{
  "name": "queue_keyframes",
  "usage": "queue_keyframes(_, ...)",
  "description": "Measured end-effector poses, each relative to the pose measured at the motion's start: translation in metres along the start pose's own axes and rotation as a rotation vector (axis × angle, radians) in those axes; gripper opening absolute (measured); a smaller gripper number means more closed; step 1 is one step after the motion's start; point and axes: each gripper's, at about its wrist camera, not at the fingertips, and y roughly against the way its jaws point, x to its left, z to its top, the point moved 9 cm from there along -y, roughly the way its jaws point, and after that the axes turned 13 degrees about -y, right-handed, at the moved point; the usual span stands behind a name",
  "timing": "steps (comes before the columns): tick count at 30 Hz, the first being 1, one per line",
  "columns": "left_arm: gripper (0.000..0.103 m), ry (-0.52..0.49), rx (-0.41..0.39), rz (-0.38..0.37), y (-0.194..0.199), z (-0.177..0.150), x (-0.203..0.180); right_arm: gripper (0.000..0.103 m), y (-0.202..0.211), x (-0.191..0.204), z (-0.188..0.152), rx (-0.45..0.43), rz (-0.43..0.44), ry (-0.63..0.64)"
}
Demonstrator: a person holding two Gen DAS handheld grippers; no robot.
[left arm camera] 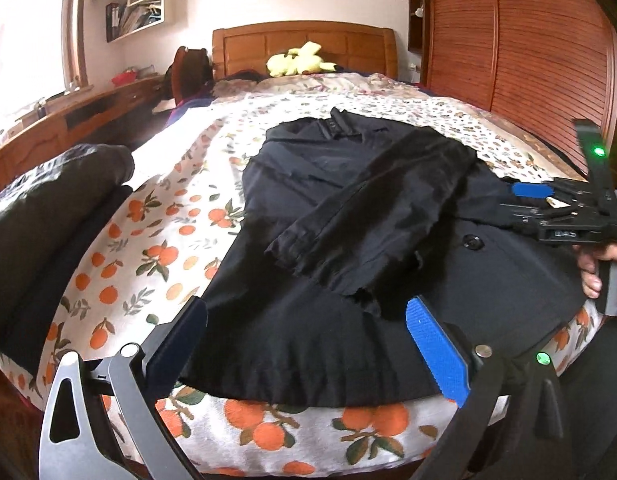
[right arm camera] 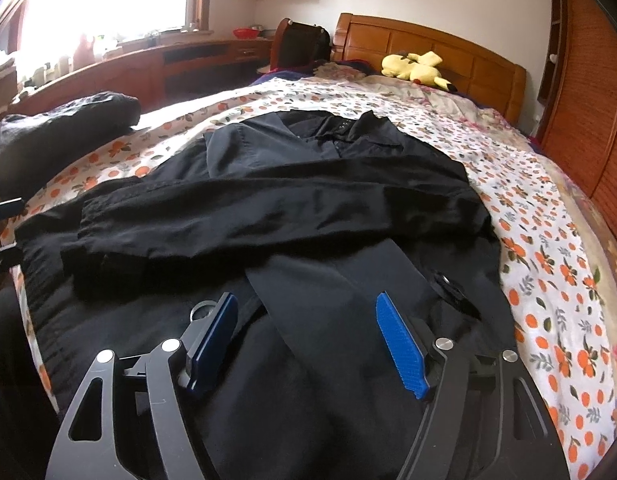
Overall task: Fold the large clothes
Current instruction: 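Move both tools down to the coat hem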
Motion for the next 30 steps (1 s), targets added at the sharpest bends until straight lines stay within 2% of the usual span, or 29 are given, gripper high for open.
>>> queue_keyframes(7, 0.1, 0.051, 0.006, 0.045, -0.001, -0.013, 0.028, 0.069, 0.036, -0.027, -0.029, -0.006, -0.04, -0.018)
queue_keyframes(17, 0.1, 0.096, 0.022, 0.105, 0.001, -0.022, 0.064, 0.069, 0.082, -0.102, -0.071, 0.017, -0.176, -0.129)
queue_keyframes(22, 0.1, 0.107, 0.033, 0.111, -0.001, -0.027, 0.069, 0.069, 0.084, -0.11, -0.087, 0.052, -0.153, -0.185)
queue_keyframes(23, 0.1, 0.106, 0.036, 0.111, -0.001, -0.028, 0.07, 0.068, 0.082, -0.108, -0.09, 0.059, -0.147, -0.187)
queue_keyframes(25, 0.1, 0.105, 0.045, 0.109, -0.004, -0.03, 0.069, 0.058, 0.079, -0.104, -0.093, 0.074, -0.133, -0.184)
queue_keyframes(27, 0.1, 0.104, 0.051, 0.105, -0.005, -0.032, 0.068, 0.053, 0.076, -0.101, -0.095, 0.085, -0.122, -0.188)
queue_keyframes(30, 0.1, 0.099, 0.06, 0.099, -0.007, -0.034, 0.066, 0.049, 0.079, -0.098, -0.093, 0.081, -0.104, -0.195)
